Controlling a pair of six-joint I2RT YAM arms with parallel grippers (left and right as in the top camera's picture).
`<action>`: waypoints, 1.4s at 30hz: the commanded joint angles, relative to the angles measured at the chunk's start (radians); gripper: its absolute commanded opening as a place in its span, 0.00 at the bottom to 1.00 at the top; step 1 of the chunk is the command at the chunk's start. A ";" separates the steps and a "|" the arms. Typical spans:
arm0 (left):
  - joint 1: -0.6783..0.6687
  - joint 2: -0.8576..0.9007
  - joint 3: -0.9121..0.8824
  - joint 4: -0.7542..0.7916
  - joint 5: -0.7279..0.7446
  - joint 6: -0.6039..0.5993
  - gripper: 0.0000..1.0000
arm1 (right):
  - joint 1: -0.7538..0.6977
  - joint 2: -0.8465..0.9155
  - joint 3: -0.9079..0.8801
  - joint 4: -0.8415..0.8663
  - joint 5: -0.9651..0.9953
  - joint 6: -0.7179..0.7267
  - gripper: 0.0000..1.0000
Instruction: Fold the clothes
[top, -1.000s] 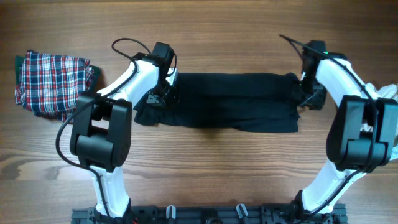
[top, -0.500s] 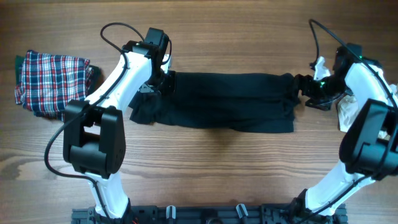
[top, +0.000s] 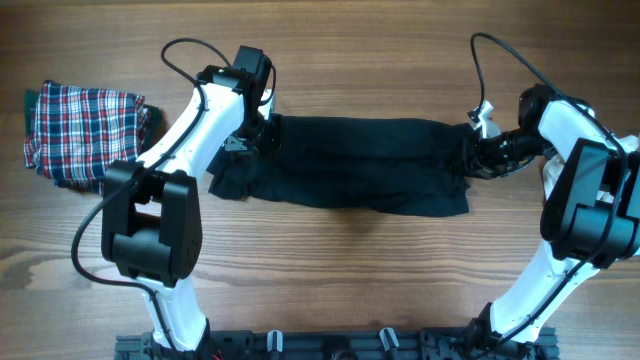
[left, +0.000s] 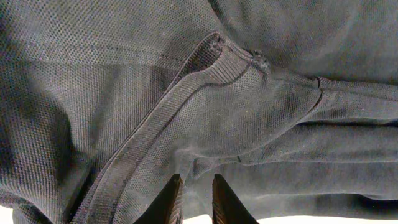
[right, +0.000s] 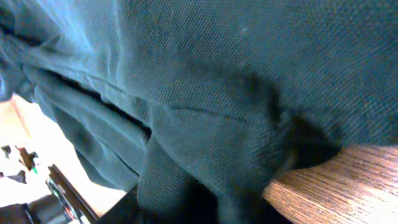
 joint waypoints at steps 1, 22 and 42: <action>0.006 -0.025 0.018 -0.001 0.005 -0.013 0.17 | 0.005 0.026 -0.013 0.034 -0.034 0.029 0.09; 0.048 -0.416 0.207 0.007 0.016 -0.013 0.29 | -0.050 -0.298 0.098 -0.011 0.437 0.367 0.04; 0.151 -0.872 0.273 -0.005 -0.041 -0.013 0.29 | 0.895 -0.227 0.340 0.129 0.429 0.678 0.04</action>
